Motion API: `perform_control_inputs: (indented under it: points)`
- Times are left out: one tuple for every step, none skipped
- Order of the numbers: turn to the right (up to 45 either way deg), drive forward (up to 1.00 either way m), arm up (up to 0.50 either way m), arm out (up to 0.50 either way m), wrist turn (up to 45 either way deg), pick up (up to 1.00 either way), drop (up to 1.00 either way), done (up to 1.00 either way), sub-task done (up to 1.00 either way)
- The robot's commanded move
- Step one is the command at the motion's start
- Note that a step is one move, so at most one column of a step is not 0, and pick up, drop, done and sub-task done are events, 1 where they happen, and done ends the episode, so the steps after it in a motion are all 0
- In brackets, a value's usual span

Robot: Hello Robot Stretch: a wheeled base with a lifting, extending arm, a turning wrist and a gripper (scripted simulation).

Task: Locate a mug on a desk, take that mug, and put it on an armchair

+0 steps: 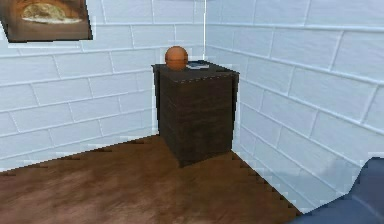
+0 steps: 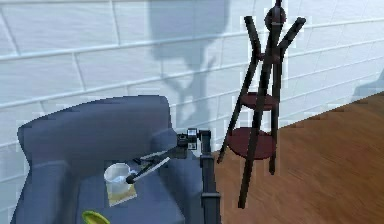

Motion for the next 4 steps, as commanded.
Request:
perform_control_inputs:
  points:
    - [0.0, 0.0, 0.0, 0.0, 0.0, 0.0, 1.0, 0.0, 0.0]
    - [0.0, 0.0, 0.1, 0.0, 0.0, 0.0, 0.0, 0.0, 0.0]
    - [0.0, 0.0, 0.0, -0.08, 0.0, 0.0, 0.0, 0.0, 0.0]
    - [0.0, 0.0, 0.0, 0.0, 0.0, 0.0, 0.0, 1.0, 0.0]
